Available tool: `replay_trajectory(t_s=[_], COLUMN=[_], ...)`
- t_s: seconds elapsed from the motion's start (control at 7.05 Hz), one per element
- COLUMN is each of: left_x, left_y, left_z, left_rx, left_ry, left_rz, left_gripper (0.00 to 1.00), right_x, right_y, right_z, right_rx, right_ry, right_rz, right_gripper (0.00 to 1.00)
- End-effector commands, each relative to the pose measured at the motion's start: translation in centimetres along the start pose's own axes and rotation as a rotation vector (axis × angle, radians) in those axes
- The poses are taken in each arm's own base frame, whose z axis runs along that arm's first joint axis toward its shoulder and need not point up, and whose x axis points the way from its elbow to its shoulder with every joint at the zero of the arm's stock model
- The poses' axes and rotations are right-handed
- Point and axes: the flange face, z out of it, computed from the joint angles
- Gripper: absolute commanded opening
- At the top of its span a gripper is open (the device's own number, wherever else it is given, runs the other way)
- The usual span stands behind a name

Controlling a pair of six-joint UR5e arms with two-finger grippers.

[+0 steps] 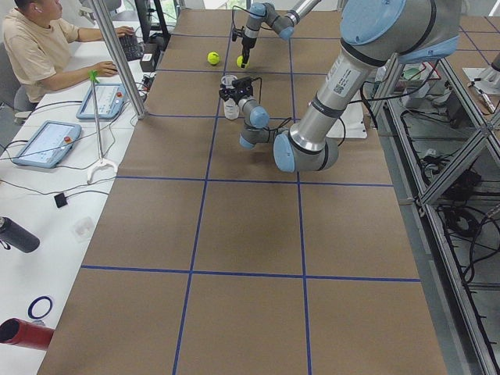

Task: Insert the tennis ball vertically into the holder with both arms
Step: 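Carry the ball with the right gripper above the can's opening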

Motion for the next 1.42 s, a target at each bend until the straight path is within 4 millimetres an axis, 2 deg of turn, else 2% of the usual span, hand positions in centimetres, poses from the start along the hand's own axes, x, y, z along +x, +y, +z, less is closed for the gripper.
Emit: replay_trajectory(t_s=[0.0, 0.14, 0.28, 0.43, 0.57, 0.85, 0.99, 1.28], left_x=[0.0, 0.1, 0.1, 0.1, 0.1, 0.4, 0.7, 1.0], left_y=[-0.1, -0.1, -0.1, -0.1, 0.0, 0.1, 0.2, 0.2], left_z=[0.0, 0.0, 0.0, 0.0, 0.0, 0.0, 0.0, 0.0], left_rx=[0.001, 0.002, 0.002, 0.002, 0.001, 0.001, 0.0, 0.002], left_ry=[0.001, 0.002, 0.002, 0.002, 0.002, 0.006, 0.008, 0.011], left_rz=[0.0, -0.001, -0.001, -0.001, -0.001, -0.004, -0.006, -0.009], left_gripper=[0.99, 0.99, 0.99, 0.99, 0.99, 0.99, 0.99, 0.99], right_x=[-5.8, -11.0, -15.2, -17.3, -18.6, -23.4, -25.8, -30.3], right_y=[-3.6, -6.3, -8.4, -9.4, -10.2, -11.8, -11.8, -11.2], right_z=[-4.1, -7.2, -10.1, -12.2, -14.1, -18.0, -19.4, -18.8], right_rx=[0.015, -0.015, -0.024, -0.041, -0.053, -0.069, -0.079, -0.107], right_ry=[-0.038, -0.016, -0.004, -0.046, -0.096, -0.092, -0.109, -0.117], right_rz=[0.013, 0.028, 0.058, 0.109, 0.149, 0.227, 0.279, 0.333], right_gripper=[0.0, 0.0, 0.0, 0.0, 0.0, 0.0, 0.0, 0.0])
